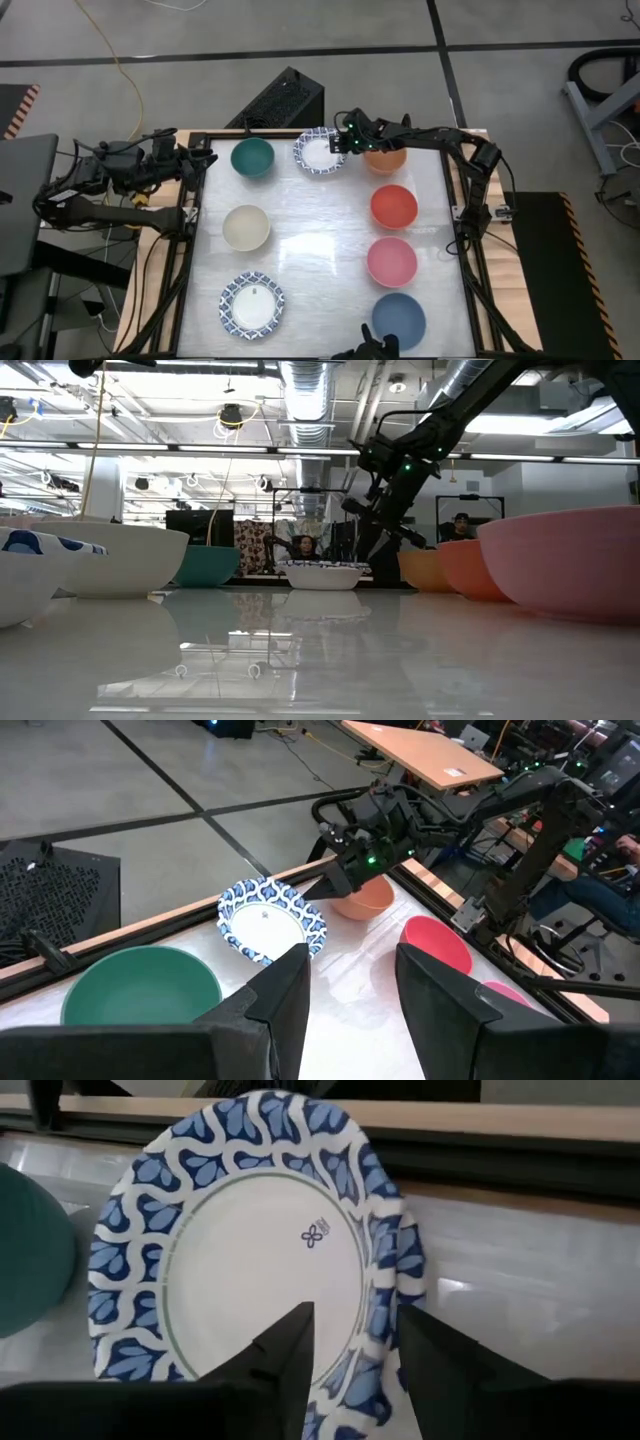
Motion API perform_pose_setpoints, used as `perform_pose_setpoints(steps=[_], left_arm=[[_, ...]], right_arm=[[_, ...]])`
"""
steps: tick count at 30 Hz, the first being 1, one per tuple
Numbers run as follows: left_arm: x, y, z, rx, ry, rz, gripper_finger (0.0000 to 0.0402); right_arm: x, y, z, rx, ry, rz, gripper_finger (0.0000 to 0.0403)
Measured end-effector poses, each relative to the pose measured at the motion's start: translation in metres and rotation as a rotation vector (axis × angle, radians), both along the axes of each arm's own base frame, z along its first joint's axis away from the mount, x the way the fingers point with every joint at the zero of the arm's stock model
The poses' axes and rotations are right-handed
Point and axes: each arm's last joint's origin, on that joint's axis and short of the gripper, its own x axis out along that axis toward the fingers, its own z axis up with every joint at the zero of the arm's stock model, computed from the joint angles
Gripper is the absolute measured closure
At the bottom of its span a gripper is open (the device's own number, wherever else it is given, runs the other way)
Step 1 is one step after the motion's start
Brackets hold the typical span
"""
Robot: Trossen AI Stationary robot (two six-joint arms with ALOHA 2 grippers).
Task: Nest bowls inside each other by size order
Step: Stack the center white and blue plate on top of the top white and blue plate, then stack the bottom white and blue plate on top of the top white and blue plate
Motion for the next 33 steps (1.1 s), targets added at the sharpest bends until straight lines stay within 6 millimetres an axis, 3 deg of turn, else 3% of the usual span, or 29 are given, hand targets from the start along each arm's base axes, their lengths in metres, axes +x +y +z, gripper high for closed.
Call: perform_pose_setpoints(steps=[7, 15, 19, 27, 33], left_arm=[[0.0, 0.0, 0.0, 0.0, 0.0, 0.0, 0.0264], [0.0, 0.0, 0.0, 0.0, 0.0, -0.001, 0.0264], [0.001, 0.0, 0.0, 0.0, 0.003, -0.001, 0.0264], [0.013, 0.001, -0.003, -0.014, 0.041, -0.018, 0.0264], [0.03, -0.008, -0.013, -0.145, 0.145, -0.346, 0.0264]], right_arm=[[-0.005, 0.002, 0.006, 0.014, 0.007, 0.017, 0.0241], [-0.01, 0.013, 0.039, -0.085, -0.024, 0.101, 0.0241], [-0.003, 0.032, 0.049, -0.136, -0.035, 0.184, 0.0247], [0.022, 0.077, 0.044, -0.256, 0.063, 0.37, 0.0285], [0.029, 0.114, 0.058, -0.364, 0.075, 0.542, 0.0298]])
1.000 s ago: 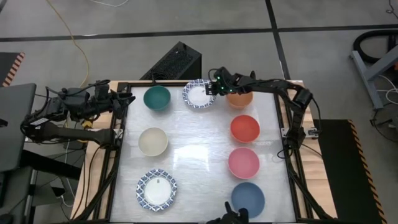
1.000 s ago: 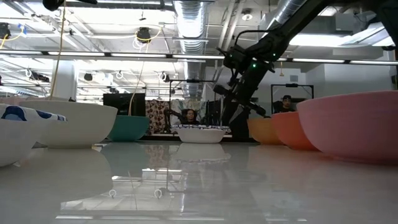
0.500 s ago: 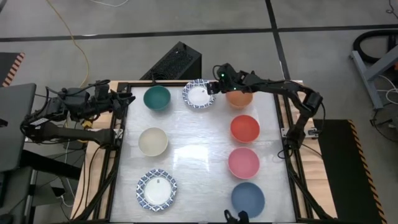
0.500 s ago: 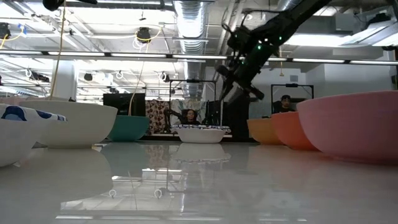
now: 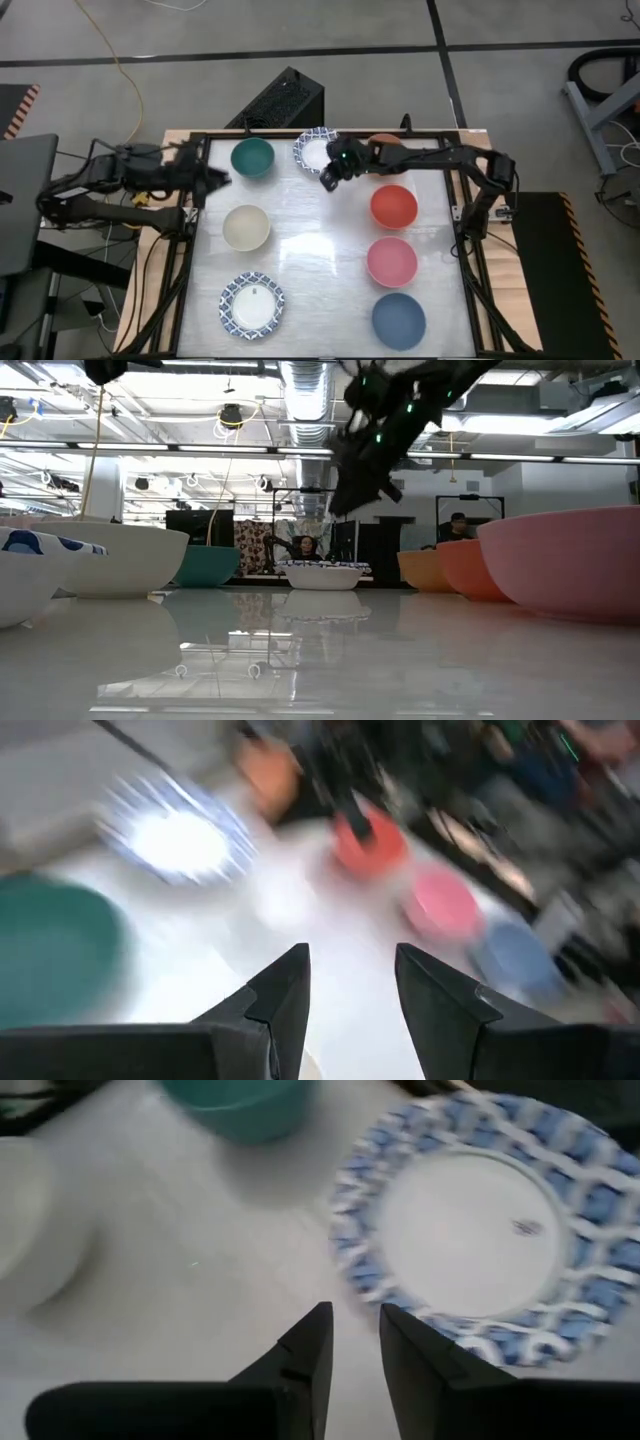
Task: Nest bowls inside each other by size order
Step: Stack the bottom white and blue plate on top of the top white and blue plate
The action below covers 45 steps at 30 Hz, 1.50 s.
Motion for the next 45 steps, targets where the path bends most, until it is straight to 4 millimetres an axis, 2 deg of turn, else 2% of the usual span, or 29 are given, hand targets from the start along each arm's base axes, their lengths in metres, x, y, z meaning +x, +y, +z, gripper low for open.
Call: perform_pose_setpoints(steps=[5, 10, 16, 22, 28, 33, 40, 45], left_arm=[[0.018, -0.01, -0.015, -0.17, 0.168, -0.221, 0.0264], [0.04, -0.025, -0.03, -0.186, 0.332, -0.344, 0.0264], [0.058, -0.06, -0.044, -0.208, 0.465, -0.598, 0.0264], [0.062, -0.095, -0.056, -0.262, 0.588, -0.663, 0.0264], [0.057, -0.122, -0.068, -0.237, 0.697, -0.577, 0.026], [0.056, -0.139, -0.081, -0.29, 0.767, -0.511, 0.0228], [0.052, -0.157, -0.125, -0.403, 0.873, -0.343, 0.0158], [0.054, -0.159, -0.147, -0.424, 0.839, -0.183, 0.0139]], right_arm=[[-0.01, 0.022, 0.023, -0.019, -0.022, 0.051, 0.0298], [-0.027, 0.037, 0.047, -0.03, -0.049, 0.085, 0.0298], [-0.046, 0.059, 0.068, -0.073, -0.046, 0.187, 0.0298], [-0.046, 0.083, 0.071, -0.078, -0.048, 0.305, 0.0288], [-0.043, 0.093, 0.065, -0.078, -0.018, 0.343, 0.0282], [-0.041, 0.093, 0.06, -0.07, 0.0, 0.339, 0.0278], [-0.041, 0.095, 0.059, -0.067, 0.011, 0.343, 0.0272], [-0.042, 0.094, 0.059, -0.072, 0.017, 0.347, 0.0272]])
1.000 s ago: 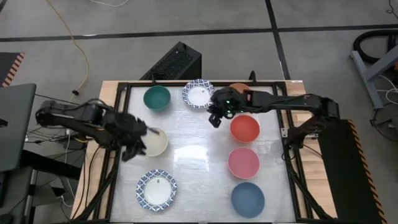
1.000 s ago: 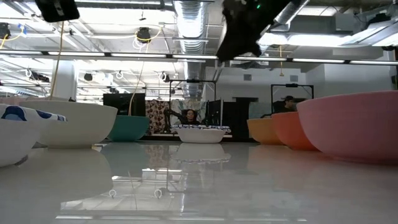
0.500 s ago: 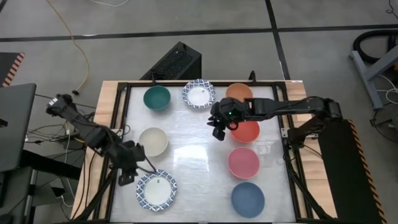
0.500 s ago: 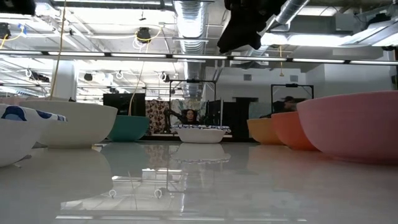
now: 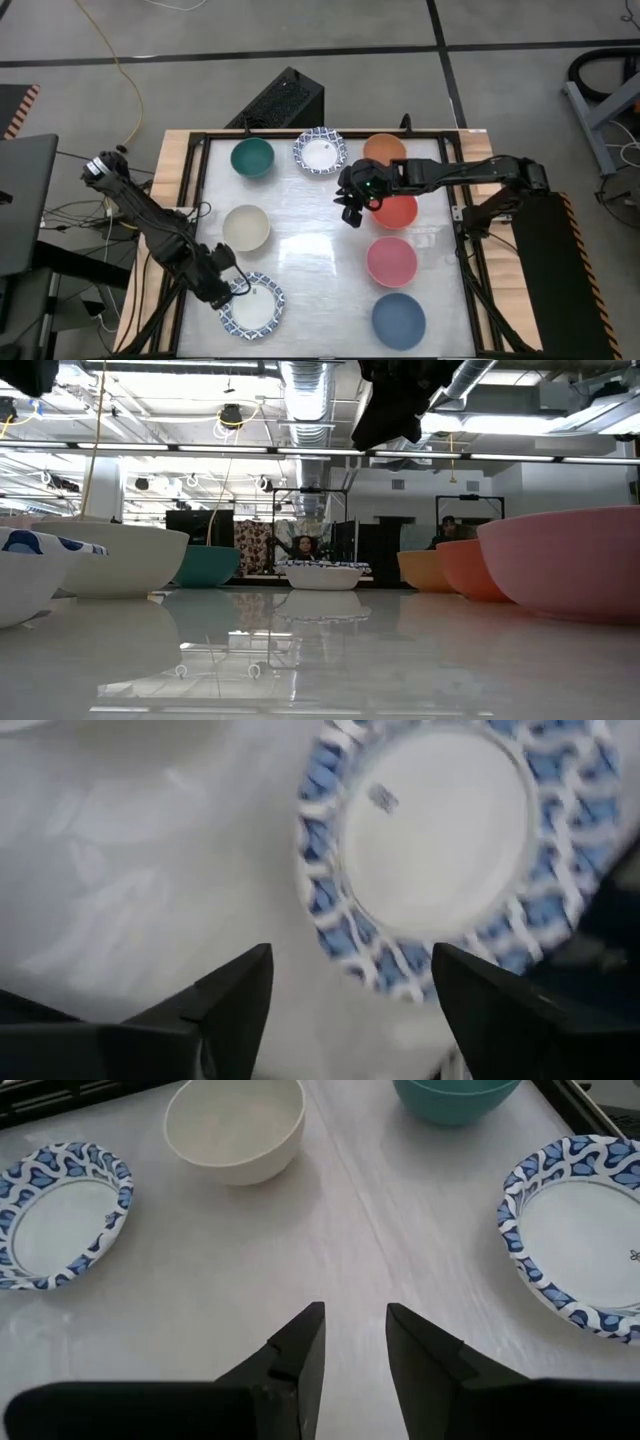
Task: Nest bowls inside each other by size order
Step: Stack the bottom white and blue plate on top of the top white and blue plate
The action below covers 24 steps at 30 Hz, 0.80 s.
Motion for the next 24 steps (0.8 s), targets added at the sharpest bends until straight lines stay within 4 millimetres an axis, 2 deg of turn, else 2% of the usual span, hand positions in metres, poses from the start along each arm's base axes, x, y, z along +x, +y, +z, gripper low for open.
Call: perform_pose_setpoints(steps=[4, 8, 17, 24], left_arm=[[0.0, 0.001, -0.009, 0.042, -0.063, 0.123, 0.0139], [-0.001, 0.0, -0.022, 0.041, -0.062, 0.159, 0.0138], [0.002, -0.005, -0.051, 0.069, -0.001, 0.146, 0.0138], [0.013, -0.02, -0.07, 0.019, 0.051, 0.072, 0.0138]], right_arm=[[0.0, 0.0, 0.0, -0.001, 0.0, 0.001, 0.0272], [0.0, 0.0, 0.0, -0.001, 0.0, 0.001, 0.0272], [0.0, 0.0, 0.0, 0.0, 0.002, 0.002, 0.0272], [0.0, 0.0, 0.0, 0.0, 0.002, 0.002, 0.0272]])
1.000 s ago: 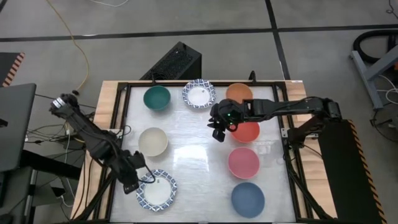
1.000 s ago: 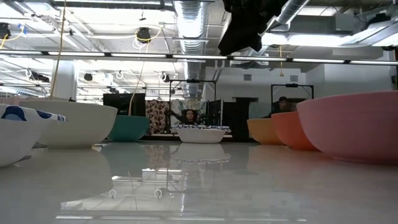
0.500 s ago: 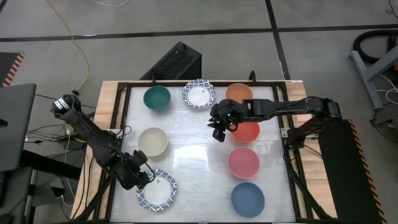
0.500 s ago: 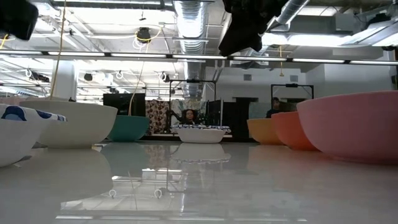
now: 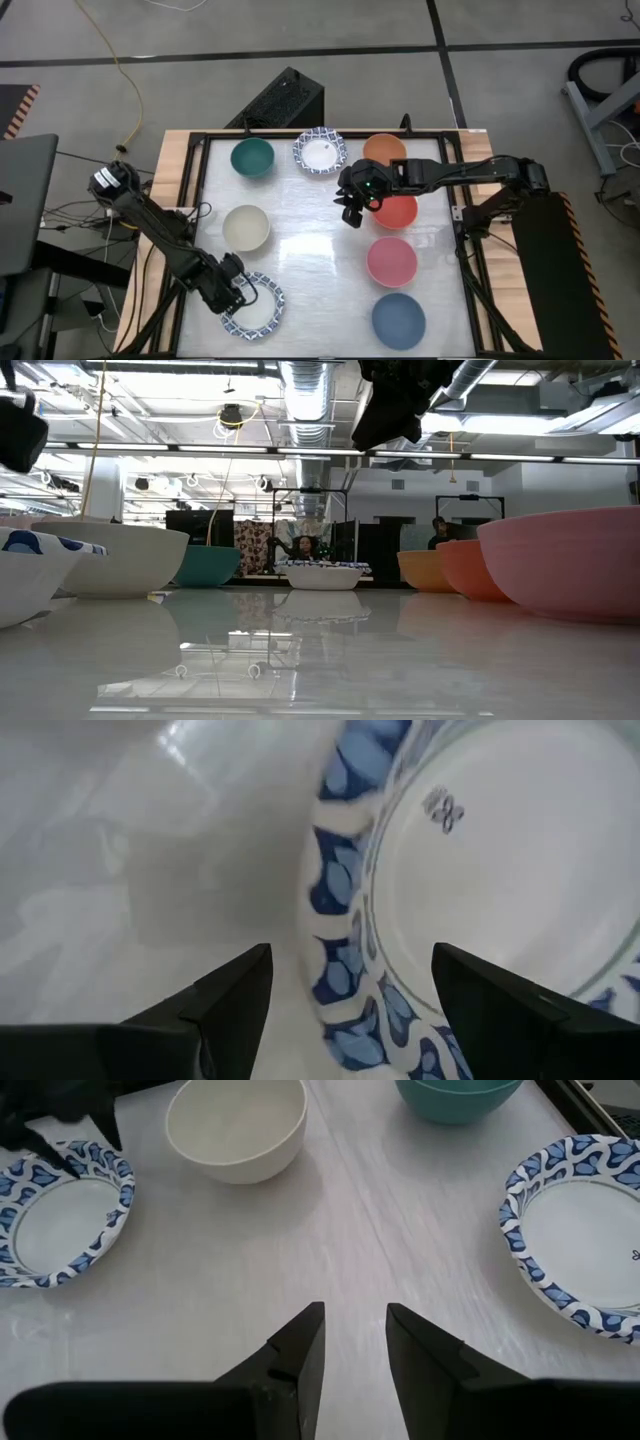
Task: Nest bowls inside each other by size order
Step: Stack the bottom white and blue plate on top of the top white and blue plate
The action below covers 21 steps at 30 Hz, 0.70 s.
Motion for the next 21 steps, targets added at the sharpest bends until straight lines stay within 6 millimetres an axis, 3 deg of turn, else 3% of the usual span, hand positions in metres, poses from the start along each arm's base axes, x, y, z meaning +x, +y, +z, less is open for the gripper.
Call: perform_pose_setpoints(steps=[6, 16, 21], left_arm=[[0.0064, -0.006, -0.0061, -0.036, -0.01, 0.017, 0.0174], [0.0065, -0.0059, -0.0045, -0.064, 0.002, 0.1, 0.0374], [0.0084, -0.0066, -0.0037, -0.093, -0.001, 0.154, 0.0392]], right_arm=[[0.0, 0.0, 0.0, 0.0, 0.0, 0.0, 0.0272], [-0.0007, 0.0, -0.0008, 0.001, 0.011, 0.0, 0.0275], [-0.0025, 0.0002, -0.003, 0.009, 0.04, -0.004, 0.0275]])
